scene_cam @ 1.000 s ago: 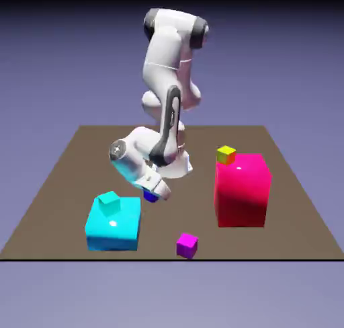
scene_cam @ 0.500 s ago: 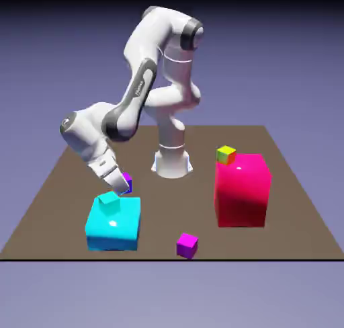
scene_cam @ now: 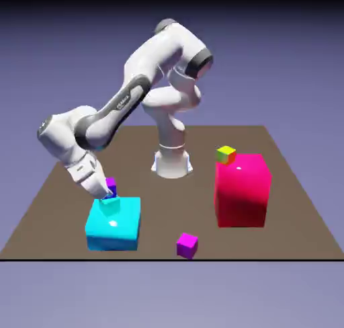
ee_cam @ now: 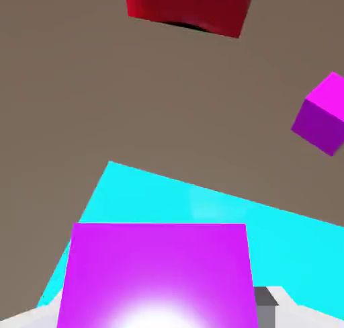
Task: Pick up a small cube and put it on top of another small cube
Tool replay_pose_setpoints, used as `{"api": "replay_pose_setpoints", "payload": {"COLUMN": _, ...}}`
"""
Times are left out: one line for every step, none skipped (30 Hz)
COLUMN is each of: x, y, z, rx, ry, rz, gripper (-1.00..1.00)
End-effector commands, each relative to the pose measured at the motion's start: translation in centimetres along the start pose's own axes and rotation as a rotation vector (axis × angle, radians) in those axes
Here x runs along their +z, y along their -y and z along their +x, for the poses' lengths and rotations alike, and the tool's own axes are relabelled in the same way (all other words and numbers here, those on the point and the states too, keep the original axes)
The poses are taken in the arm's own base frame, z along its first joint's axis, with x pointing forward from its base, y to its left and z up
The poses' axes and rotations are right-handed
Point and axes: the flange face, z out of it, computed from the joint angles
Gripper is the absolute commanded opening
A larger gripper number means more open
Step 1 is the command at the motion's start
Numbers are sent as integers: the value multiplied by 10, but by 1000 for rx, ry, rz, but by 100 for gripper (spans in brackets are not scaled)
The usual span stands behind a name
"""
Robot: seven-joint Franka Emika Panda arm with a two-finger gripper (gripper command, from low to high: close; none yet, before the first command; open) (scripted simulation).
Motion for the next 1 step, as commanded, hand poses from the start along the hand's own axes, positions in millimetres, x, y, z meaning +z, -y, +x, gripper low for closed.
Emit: {"api": "replay_pose_setpoints", "payload": {"x": -20, "y": 1, "z": 3, "rx": -2, "ry": -2, "rz": 0, "gripper": 100}}
